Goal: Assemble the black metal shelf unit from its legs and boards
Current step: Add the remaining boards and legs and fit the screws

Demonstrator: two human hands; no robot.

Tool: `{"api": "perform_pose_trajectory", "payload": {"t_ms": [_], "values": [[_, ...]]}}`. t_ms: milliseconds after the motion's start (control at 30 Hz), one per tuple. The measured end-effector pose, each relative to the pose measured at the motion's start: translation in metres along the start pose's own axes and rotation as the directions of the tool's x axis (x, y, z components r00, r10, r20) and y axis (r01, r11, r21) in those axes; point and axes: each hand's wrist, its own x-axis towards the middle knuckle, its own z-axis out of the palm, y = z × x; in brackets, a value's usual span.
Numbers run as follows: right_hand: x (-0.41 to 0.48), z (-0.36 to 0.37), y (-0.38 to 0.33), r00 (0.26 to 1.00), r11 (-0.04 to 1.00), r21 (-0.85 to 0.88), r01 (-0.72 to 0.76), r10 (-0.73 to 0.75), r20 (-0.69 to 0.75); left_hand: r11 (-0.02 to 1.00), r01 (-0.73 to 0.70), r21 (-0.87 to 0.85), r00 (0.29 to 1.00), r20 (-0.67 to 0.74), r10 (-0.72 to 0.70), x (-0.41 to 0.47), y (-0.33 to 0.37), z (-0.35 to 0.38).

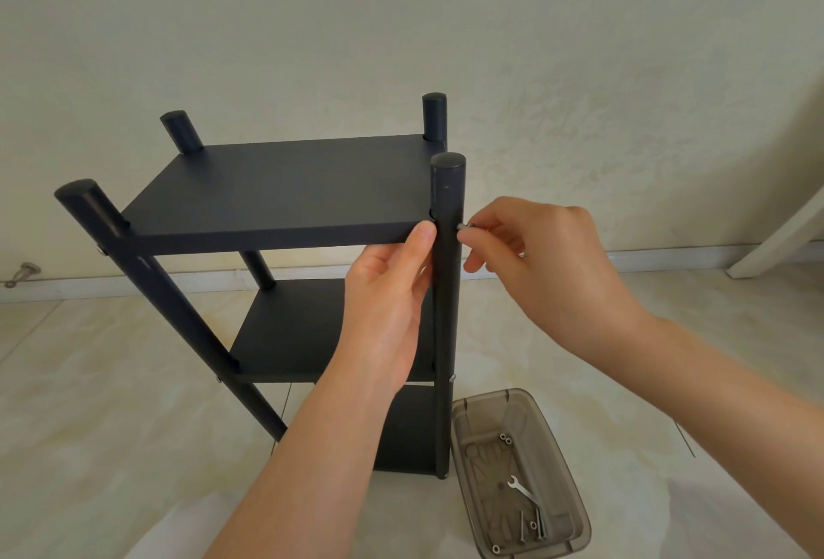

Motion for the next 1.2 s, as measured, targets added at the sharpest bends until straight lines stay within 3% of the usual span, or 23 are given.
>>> {"api": "perform_pose_trajectory", "payload": {"t_ms": [167,300,800,1200], "values": [[0.006,-0.002,-0.002,0.987,0.979,0.157,-0.127,0.109,0.121,0.999,-0.027,-0.037,1.0,-0.004,0.027,0.001,-0.002,0.002],[0.011,-0.003,-0.001,0.979,0.964,0.221,-0.147,0.109,0.175,0.998,-0.034,-0.061,0.999,-0.013,0.033,0.002,-0.003,0.004],[0.013,-0.005,0.002,0.995,0.993,0.1,-0.067,0.06,0.077,0.998,-0.024,-0.064,1.0,0.014,0.024,0.004,-0.01,0.002],[0.015,0.0,0.002,0.998,1.0,0.005,-0.025,0.025,0.057,0.984,-0.174,-0.043,0.982,-0.086,0.17,0.012,-0.024,0.009]]}}
